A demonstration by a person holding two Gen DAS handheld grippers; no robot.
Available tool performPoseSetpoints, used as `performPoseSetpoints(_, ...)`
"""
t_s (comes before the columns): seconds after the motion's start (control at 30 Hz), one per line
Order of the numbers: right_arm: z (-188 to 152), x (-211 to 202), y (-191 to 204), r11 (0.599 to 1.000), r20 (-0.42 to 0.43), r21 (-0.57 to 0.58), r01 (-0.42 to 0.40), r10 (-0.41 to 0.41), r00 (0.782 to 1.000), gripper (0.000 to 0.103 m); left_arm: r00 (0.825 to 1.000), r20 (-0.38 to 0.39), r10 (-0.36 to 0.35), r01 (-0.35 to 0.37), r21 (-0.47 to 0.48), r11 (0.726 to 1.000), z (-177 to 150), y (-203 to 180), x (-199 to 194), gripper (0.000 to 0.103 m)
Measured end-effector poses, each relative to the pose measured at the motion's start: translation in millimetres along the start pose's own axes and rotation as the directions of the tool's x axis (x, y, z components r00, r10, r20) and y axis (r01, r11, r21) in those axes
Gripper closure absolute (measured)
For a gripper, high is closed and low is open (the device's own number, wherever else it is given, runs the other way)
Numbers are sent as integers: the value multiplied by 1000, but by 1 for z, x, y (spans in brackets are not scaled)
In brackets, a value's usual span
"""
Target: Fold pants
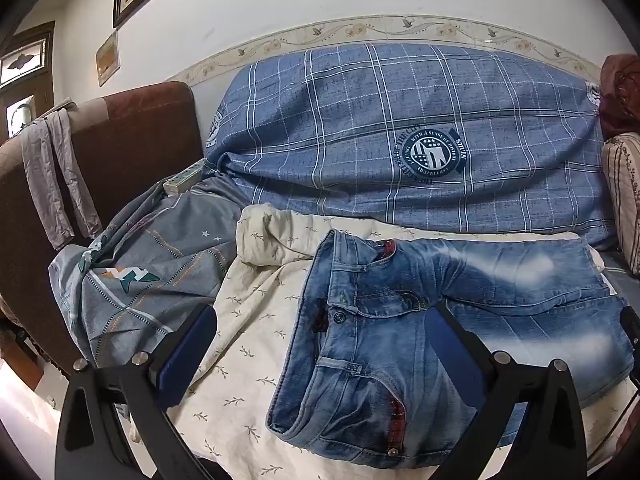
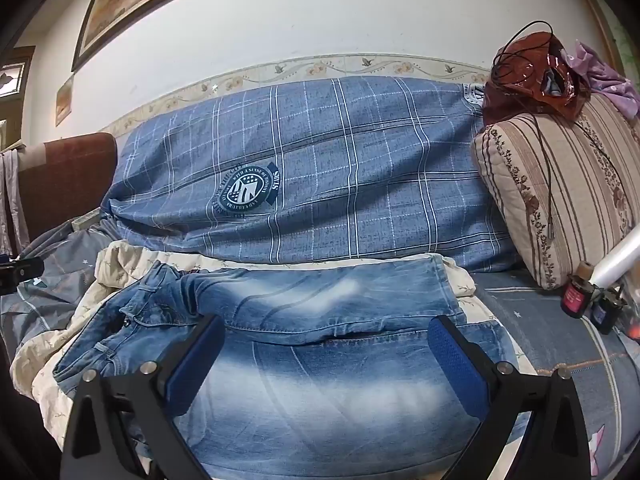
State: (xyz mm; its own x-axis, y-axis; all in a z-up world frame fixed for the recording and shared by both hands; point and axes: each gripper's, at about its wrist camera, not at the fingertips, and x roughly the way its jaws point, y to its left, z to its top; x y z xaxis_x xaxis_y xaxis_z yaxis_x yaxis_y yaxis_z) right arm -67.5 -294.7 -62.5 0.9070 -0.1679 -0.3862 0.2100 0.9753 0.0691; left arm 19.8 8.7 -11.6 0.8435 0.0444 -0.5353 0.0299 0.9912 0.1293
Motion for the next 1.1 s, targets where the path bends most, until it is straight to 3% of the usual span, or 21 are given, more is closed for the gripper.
performPoseSetpoints(0.83,-1,4,3,1000,7,13,-12,12,1000,1,1000,-19,23,-24,-16,1000,-3,10,17,0)
performPoseSetpoints(1.1,-2,6,8,999,-4,-33,4,-4,1000,1,999,-21,28,-29,-27,999,-4,16,22,0)
